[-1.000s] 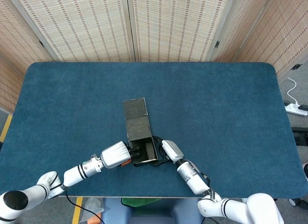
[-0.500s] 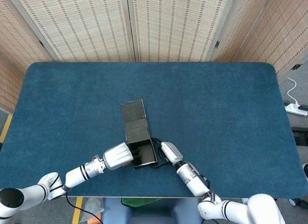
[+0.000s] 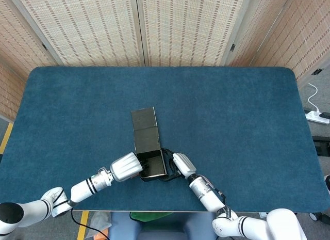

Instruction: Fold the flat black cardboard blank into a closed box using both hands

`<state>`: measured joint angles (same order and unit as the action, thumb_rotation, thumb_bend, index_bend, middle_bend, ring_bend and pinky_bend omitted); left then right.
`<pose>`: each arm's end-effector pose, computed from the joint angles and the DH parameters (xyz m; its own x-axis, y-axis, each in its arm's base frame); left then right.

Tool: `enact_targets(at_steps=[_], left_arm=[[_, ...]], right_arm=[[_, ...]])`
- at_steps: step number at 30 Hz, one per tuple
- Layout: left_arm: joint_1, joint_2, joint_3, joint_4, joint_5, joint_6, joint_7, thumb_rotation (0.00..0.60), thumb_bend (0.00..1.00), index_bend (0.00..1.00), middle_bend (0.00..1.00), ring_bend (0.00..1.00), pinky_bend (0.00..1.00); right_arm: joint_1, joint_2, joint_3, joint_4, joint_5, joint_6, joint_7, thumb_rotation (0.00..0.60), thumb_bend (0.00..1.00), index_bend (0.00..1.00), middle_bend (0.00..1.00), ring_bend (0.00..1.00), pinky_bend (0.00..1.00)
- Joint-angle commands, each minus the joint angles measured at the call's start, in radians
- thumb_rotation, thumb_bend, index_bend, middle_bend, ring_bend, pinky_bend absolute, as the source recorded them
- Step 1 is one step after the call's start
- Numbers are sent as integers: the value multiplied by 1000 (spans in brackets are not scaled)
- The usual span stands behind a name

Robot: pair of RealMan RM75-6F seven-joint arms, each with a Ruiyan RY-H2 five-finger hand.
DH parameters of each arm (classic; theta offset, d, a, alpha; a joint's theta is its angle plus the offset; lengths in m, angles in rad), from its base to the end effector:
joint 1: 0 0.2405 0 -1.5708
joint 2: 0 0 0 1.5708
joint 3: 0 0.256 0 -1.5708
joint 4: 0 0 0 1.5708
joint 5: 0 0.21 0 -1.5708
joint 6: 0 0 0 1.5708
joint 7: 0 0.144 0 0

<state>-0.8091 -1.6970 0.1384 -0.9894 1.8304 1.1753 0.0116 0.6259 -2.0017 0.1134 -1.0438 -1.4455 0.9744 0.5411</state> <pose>-0.1653 0.3096 -0.0605 0.6889 -0.0503 0.7231 0.3506 -0.8500 -0.3931 -0.1432 -0.2825 -0.1410 -0.2386 -0.5535 0.7979 -0.9070 -0.1666 -0.3868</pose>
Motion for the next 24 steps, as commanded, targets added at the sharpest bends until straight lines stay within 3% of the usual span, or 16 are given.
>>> enact_targets(at_steps=[1, 5, 17, 20, 24], left_arm=[[6, -2, -3, 2, -2, 9, -2, 600, 403, 649, 643, 813, 874], [26, -14, -11, 17, 8, 80, -28, 600, 402, 669, 674, 816, 875], [43, -20, -12, 51, 14, 131, -89, 600, 402, 730, 744, 826, 875], [51, -21, -15, 56, 12, 146, -90, 600, 401, 644, 677, 826, 871], [62, 0, -22, 28, 0, 149, -64, 600, 373, 412, 459, 816, 865]], right_arm=[[-2, 1, 0, -3, 1, 2, 1, 600, 101, 574, 631, 747, 1000], [-7, -3, -3, 4, -2, 10, -1, 600, 101, 574, 631, 747, 1000], [-17, -19, 6, 6, 6, 23, 18, 600, 101, 574, 631, 747, 1000], [-19, -25, 10, 9, 9, 26, 18, 600, 101, 574, 631, 747, 1000], [-15, -44, 29, 22, 25, 19, 17, 600, 99, 574, 630, 747, 1000]])
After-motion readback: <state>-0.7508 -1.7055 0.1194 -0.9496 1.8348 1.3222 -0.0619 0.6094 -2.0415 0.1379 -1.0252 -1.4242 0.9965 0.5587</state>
